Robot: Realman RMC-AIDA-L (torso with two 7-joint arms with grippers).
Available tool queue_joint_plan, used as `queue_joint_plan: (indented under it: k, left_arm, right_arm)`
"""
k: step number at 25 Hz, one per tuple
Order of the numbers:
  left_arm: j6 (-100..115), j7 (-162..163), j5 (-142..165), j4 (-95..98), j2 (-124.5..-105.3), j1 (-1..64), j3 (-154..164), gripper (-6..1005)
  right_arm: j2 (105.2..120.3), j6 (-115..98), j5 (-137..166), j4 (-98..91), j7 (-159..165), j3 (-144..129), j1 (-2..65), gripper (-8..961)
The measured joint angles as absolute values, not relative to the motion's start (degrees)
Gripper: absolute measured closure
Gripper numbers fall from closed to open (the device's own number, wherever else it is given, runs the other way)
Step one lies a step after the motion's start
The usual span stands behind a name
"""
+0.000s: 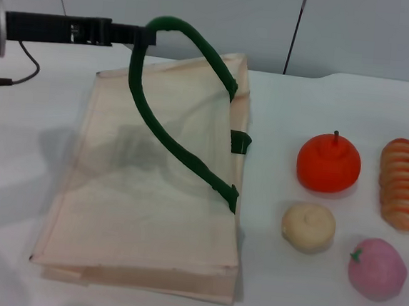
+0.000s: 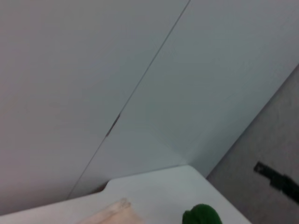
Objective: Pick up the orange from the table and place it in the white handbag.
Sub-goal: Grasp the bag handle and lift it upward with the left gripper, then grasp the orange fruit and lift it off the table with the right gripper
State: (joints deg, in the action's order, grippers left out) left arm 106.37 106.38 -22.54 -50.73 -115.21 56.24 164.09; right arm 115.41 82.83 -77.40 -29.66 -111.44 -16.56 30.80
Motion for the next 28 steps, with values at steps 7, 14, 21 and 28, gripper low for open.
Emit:
queue_joint_plan:
  k: [7, 14, 21, 28]
  left_arm:
    - [110.0, 107.2, -26.6, -53.5, -114.95, 55.9, 164.1, 862]
    - [113.4, 109.3, -29.2, -56.2, -114.77, 56.3, 164.1, 862]
    - [115.8, 110.7, -32.1, -56.6, -114.21, 56.2, 164.1, 862]
    - [116.6, 111.6, -33.0, -56.6, -113.94, 56.1, 164.1, 862]
  right_arm:
    - [115.46, 84.6, -65.2, -33.7, -109.2, -18.6, 33.7, 184]
    - [115.64, 84.7, -57.1, -34.6, -108.4, -20.7, 36.1, 184]
    - [115.74, 83.9, -55.7, -35.8, -108.1, -24.1, 36.6, 183]
    - [115.86, 79.1, -54.5, -34.6, -107.8, -28.7, 38.2, 183]
